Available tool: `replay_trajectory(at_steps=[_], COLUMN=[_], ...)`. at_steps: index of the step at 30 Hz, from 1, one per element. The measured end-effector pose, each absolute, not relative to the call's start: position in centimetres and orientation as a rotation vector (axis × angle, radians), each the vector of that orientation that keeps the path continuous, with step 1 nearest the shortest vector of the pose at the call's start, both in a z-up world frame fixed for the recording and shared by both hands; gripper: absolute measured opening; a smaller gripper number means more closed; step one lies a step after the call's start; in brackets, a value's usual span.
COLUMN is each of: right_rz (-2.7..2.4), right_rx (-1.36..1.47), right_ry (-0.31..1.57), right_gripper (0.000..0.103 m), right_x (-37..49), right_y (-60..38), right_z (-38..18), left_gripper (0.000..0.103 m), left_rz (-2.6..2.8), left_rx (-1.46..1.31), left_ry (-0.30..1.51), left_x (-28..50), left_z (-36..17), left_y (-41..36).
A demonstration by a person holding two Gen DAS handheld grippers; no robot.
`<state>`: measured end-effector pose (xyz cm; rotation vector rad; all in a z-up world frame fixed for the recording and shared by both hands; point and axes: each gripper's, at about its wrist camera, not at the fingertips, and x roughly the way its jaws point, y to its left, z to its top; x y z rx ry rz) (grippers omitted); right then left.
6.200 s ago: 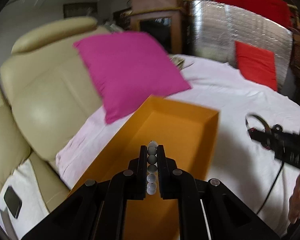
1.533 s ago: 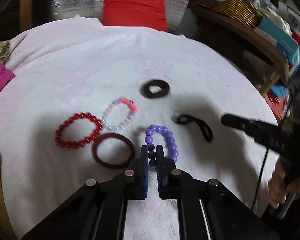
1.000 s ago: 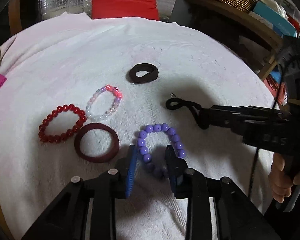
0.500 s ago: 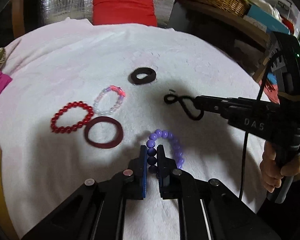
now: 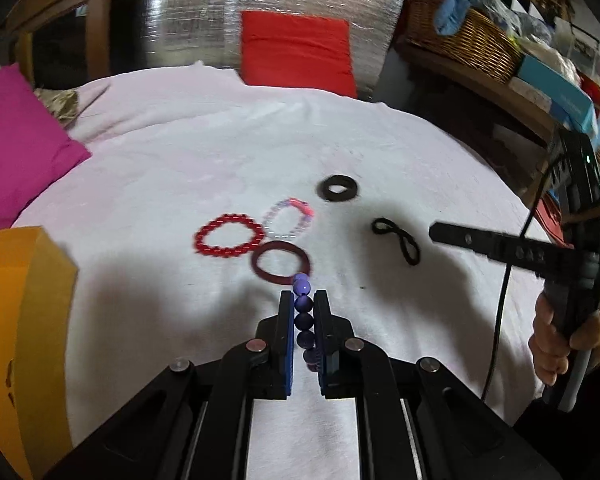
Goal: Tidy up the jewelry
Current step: 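Carry the purple bracelet and black hair tie into the orange box while both tools open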
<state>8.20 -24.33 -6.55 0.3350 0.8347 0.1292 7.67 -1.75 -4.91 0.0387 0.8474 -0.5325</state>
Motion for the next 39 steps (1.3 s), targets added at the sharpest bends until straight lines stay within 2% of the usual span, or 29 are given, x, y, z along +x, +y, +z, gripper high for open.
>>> replay_trajectory(at_steps=[2,5,7,9,12,20,29,39], right_rz=[0.121,0.107,0.058,0.022,-0.007,0.127,0.378,0.586], right_rx=[0.317,0.230,0.190,0.188,0.197,0.354,0.458,0.343], right_ry=[0.842,0.853,0.905,0.944,0.918,0.776,0.733,0.761], right_gripper=[0.068,0.068,0.064,0.030,0.013,0.012,0.011,0.011], right_x=[8.4,9.2,10.4,11.3,11.4,8.4,7.3,9.5], right_y=[-23.6,-22.0,-21.5,-21.5,-21.8,-21.0,-11.8,3.0], right_z=[-7.0,-7.7,-9.0,-10.2,-9.8,-6.2,-2.3,0.7], left_gripper=[0.009,0.009,0.009,0.009,0.009,0.009,0.009,0.009], left_rz=[-0.516,-0.502,-0.498,-0.495,-0.485,-0.422,-0.252,-0.061], left_rx=[0.024,0.015,0.012,0.007,0.001,-0.088,-0.137,-0.209], left_ry=[0.850,0.849,0.847,0.844,0.822,0.730,0.635,0.734], left_x=[8.0,8.2,8.2,8.1,7.6,4.2,-0.2,-1.6], left_z=[-4.9,-4.9,-4.8,-4.7,-4.1,-0.8,2.9,-1.7], left_y=[-1.2,-0.7,-0.4,-0.1,0.7,5.4,15.5,24.8])
